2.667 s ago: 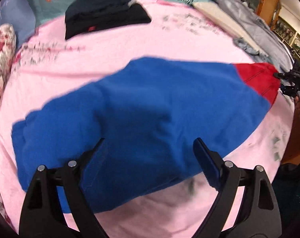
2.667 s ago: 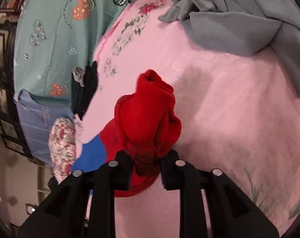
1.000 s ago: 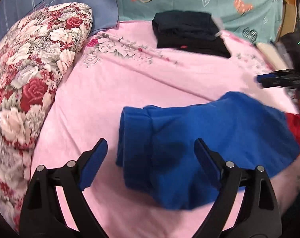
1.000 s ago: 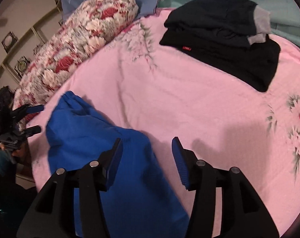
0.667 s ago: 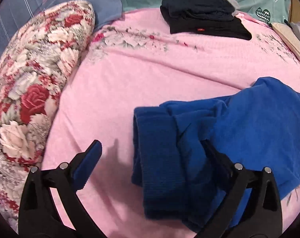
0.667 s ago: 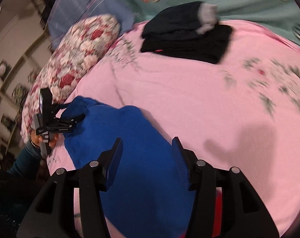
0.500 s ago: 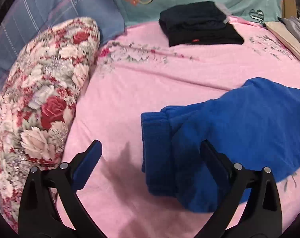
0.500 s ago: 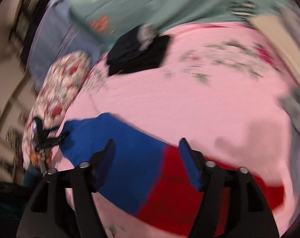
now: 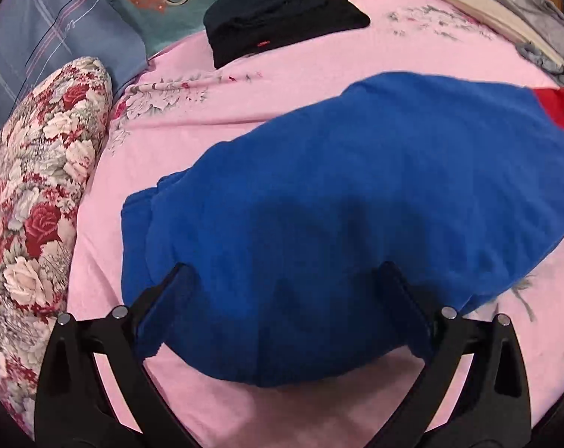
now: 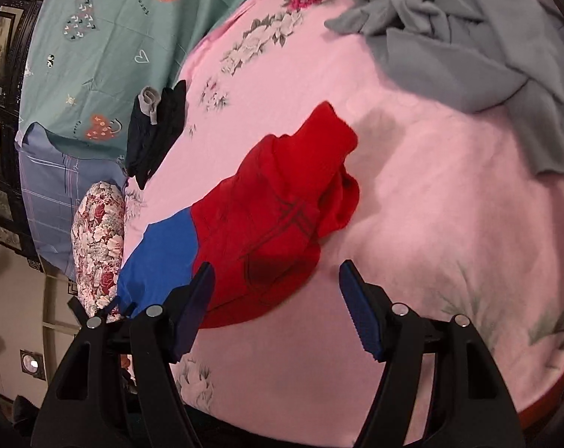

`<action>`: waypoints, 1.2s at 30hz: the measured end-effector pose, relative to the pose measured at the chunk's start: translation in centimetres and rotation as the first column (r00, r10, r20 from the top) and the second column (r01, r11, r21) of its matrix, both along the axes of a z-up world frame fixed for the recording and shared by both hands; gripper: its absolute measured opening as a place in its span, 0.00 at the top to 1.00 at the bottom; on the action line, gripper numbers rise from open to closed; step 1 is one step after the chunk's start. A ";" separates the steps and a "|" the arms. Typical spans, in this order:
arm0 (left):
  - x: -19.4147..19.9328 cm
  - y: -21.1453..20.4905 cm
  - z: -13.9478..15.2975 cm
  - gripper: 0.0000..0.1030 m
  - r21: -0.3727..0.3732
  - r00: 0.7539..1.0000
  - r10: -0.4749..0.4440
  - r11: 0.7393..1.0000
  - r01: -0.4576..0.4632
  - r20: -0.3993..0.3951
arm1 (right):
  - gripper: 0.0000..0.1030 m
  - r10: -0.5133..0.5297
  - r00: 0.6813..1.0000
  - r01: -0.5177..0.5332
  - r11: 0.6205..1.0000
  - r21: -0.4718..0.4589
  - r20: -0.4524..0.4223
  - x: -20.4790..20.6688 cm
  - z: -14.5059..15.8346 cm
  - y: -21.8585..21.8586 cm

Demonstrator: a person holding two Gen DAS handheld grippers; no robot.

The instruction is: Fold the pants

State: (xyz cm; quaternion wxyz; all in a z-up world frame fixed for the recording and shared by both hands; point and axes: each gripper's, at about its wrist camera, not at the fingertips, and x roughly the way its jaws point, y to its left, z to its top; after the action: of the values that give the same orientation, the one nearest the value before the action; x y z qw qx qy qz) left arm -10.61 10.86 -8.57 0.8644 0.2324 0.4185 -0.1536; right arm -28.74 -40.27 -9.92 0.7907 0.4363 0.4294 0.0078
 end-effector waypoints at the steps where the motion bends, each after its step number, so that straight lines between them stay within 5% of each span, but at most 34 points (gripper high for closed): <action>1: 0.1 0.3 0.2 0.02 -0.009 1.000 0.016 1.000 -0.016 -0.012 | 0.32 0.000 1.000 -0.001 1.000 0.003 0.016 0.4 -0.2 -0.1; 8: -1.2 0.2 4.1 0.02 -0.127 1.000 -0.014 0.992 0.017 0.023 | 0.34 0.023 0.996 -0.019 0.999 -0.045 0.086 2.0 -0.4 0.5; 11: -0.8 -1.7 4.3 0.02 -0.175 0.999 -0.050 0.983 0.051 0.010 | 0.70 0.009 0.995 -0.012 0.999 0.033 0.102 1.7 -1.3 0.1; 14: -0.1 -3.4 2.0 0.02 -0.124 0.998 -0.038 0.992 0.031 -0.054 | 0.78 -0.004 0.990 0.002 1.000 0.017 0.139 1.1 -1.2 0.0; 16: 0.5 -3.6 0.1 0.02 -0.075 0.995 -0.014 0.997 0.006 -0.100 | 0.80 -0.027 0.985 0.023 0.999 0.027 0.172 0.7 -0.7 -0.4; 21: 0.8 -2.3 -0.1 0.02 -0.167 0.990 0.018 0.985 -0.041 -0.138 | 0.81 -0.037 0.991 0.034 0.999 0.022 0.132 0.7 -1.8 -0.8; 31: -0.5 -7.6 2.3 0.02 -0.090 0.999 -0.008 0.996 0.013 0.050 | 0.81 -0.052 0.988 0.057 0.998 -0.030 0.146 0.5 -1.8 0.0; 36: -0.5 -8.7 3.1 0.02 -0.129 0.997 -0.014 0.991 0.023 0.071 | 0.81 -0.066 0.987 0.071 0.997 -0.031 0.148 0.4 -1.8 0.0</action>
State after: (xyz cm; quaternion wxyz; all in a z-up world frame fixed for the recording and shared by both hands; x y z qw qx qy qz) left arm -11.15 2.14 -5.43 0.8904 0.1849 0.3749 -0.1803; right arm -28.33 -40.28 -11.72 0.8276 0.4347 0.3550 0.0050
